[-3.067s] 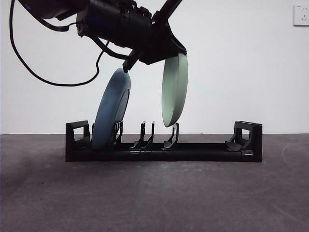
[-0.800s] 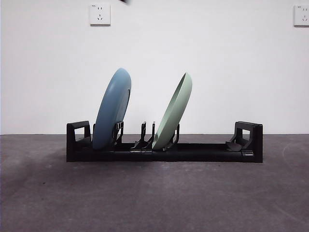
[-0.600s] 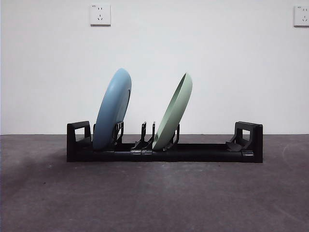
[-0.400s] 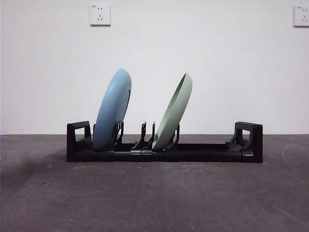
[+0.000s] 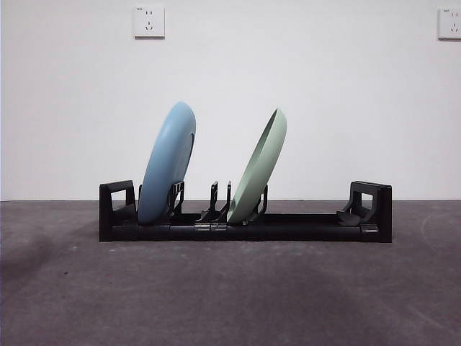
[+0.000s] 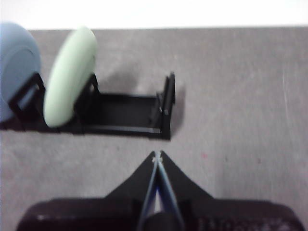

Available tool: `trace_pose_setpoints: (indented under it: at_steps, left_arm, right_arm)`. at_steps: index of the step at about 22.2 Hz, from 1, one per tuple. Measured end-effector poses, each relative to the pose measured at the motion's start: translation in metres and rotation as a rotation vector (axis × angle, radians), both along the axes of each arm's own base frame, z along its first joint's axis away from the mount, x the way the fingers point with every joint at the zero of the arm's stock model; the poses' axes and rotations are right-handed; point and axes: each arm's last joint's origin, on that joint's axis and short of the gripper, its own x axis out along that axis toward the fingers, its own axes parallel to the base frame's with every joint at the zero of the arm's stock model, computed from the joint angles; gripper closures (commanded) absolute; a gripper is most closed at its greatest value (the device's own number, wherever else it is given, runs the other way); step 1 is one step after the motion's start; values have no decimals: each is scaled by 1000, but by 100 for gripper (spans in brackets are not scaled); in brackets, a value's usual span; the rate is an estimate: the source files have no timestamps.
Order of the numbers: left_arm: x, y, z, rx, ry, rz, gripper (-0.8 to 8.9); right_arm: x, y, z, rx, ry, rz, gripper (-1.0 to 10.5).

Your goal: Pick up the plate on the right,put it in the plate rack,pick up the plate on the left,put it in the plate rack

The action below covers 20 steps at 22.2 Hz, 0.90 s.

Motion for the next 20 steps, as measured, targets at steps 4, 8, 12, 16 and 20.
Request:
trace_pose_setpoints:
  at_steps: [4,8,12,16,20]
  left_arm:
    - [0,0,1,-24,-4,6,817]
    - [0,0,0,-28,1,8,817]
    - [0,0,0,-25,7,8,817]
    - [-1,0,-1,-19,18,8,817]
    - [-6,10,-2,-26,-53,69,817]
  right_arm:
    - [1,0,-3,77,26,-58,958]
    - [2,0,-1,330,44,-166,958]
    - [2,-1,-2,419,61,-229,958]
    - [2,-1,-2,430,62,-239,958]
    - [2,-1,-2,430,66,-242,958]
